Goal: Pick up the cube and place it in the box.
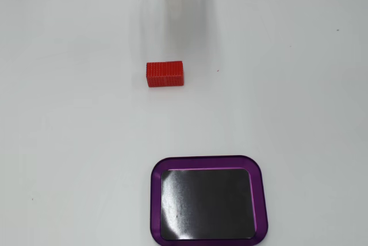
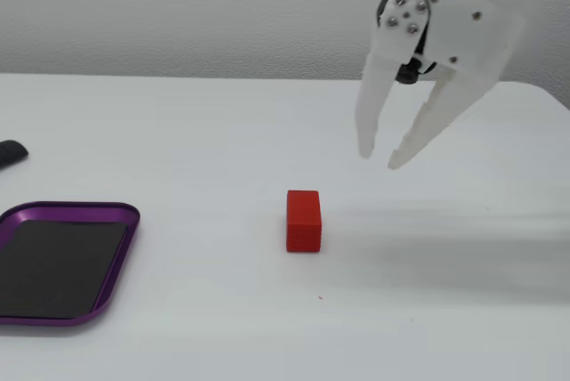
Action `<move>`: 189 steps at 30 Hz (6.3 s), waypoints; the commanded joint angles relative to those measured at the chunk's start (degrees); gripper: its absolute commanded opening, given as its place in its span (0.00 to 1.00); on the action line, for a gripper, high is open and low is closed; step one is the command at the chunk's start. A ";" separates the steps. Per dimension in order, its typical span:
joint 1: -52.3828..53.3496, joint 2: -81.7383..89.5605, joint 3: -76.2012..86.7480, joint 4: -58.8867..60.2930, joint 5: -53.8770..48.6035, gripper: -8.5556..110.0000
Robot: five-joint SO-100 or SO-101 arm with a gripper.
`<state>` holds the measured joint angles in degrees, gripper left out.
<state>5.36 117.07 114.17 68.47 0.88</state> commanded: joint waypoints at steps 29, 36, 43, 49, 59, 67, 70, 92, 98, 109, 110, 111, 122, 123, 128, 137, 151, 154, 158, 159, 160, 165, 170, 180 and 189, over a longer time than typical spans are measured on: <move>5.62 -29.88 -15.82 -5.54 -11.07 0.33; 5.71 -29.88 -7.12 -13.36 -11.95 0.33; 5.36 -29.88 -6.42 -14.33 -11.87 0.32; 5.27 -29.79 -6.68 -14.33 -11.69 0.07; 4.83 -19.07 -15.38 -11.43 -11.43 0.07; 0.70 -8.53 -16.00 -20.83 -11.69 0.07; -1.93 -8.70 -15.38 -31.38 -11.69 0.07; -10.55 -49.39 -38.85 -44.56 -11.07 0.07; -9.93 -52.91 -42.10 -44.56 -11.16 0.07; -8.53 -52.73 -42.19 -44.47 -11.07 0.08; -8.53 -52.73 -42.19 -44.47 -11.07 0.09; -8.53 -52.73 -42.10 -44.38 -11.07 0.10; -8.61 -52.38 -42.54 -36.56 -10.99 0.23; -8.70 -52.38 -43.42 -35.42 -10.99 0.23; -9.49 -52.38 -55.28 -19.69 -10.90 0.26; -9.49 -52.38 -86.04 16.44 -10.81 0.27; -4.22 -36.47 -73.04 29.00 -6.77 0.27; -4.04 -26.28 -59.68 28.83 -6.94 0.27; -3.87 -11.25 -42.19 25.75 -7.03 0.27; -3.87 -7.38 -37.79 24.61 -7.03 0.27; -3.87 -3.60 -33.13 23.47 -7.03 0.27; -3.78 15.64 -10.99 16.08 -6.59 0.27; -3.78 33.66 9.84 8.26 -6.94 0.27; -3.69 67.06 38.76 -2.02 -6.50 0.27; -3.69 81.47 56.95 -1.85 -6.15 0.27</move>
<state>1.14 191.51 168.93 67.41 -5.71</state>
